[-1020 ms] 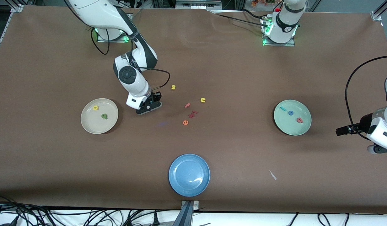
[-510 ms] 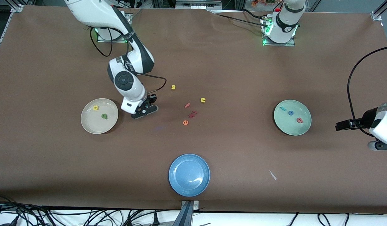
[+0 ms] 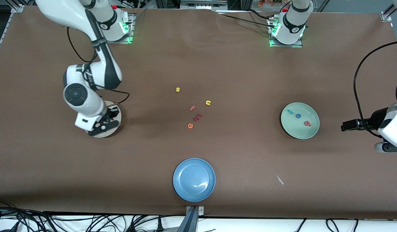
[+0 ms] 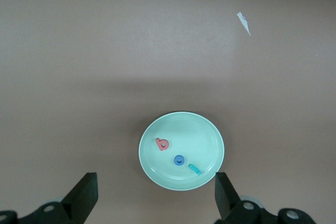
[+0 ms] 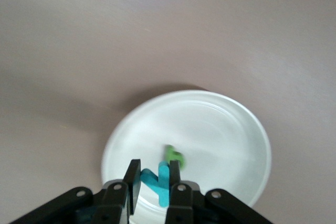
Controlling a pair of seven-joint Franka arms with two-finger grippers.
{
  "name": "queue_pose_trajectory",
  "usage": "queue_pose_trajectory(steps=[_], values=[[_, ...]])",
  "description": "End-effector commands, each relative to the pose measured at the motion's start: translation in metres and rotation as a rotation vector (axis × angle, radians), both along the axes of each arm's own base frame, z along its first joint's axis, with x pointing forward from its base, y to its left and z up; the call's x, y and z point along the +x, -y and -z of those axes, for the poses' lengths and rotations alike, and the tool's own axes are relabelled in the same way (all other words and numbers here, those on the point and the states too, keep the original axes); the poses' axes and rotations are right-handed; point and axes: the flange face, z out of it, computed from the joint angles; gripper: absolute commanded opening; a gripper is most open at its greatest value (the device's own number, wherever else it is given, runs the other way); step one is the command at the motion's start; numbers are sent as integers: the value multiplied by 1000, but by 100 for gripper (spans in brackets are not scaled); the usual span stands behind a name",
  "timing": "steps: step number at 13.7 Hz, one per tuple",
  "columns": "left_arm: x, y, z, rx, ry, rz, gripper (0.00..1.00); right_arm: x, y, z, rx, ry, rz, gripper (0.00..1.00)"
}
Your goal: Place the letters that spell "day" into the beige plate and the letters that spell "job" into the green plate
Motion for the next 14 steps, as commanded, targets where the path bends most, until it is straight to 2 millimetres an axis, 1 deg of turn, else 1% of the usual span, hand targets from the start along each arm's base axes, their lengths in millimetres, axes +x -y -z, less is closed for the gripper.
queue_pose_trajectory(steps=[1,2,3,4,5,6,7,8,9,11,13,14], values=[[-11,8,1,-1,-27,55,98,2,37,25,-17,-29,8,16],[-13,9,3,10,-30,57,97,4,49,40,-19,-31,-3,16],[-13,6,1,-22,-11,38,97,6,63,51,-21,-27,-9,16],[-13,4,-2,-33,-4,39,97,5,71,58,-22,-29,-14,17],[-13,3,2,-32,-9,50,98,5,72,60,-21,-33,-14,17],[-14,2,2,-32,-10,52,99,4,71,64,-17,-37,-6,30],[-13,-6,1,-32,-5,41,100,4,70,63,-11,-36,-2,68],[-13,-7,-2,-32,-1,38,100,5,70,59,-7,-35,4,100],[-13,-8,-2,-30,-2,38,100,6,67,55,-5,-32,5,100],[-13,-9,-3,-31,-1,39,100,9,62,35,9,-15,6,100],[-13,-9,-4,-22,0,42,100,15,54,8,32,-6,12,100],[-13,-10,-4,-16,-1,43,100,18,49,-8,43,-30,21,100]])
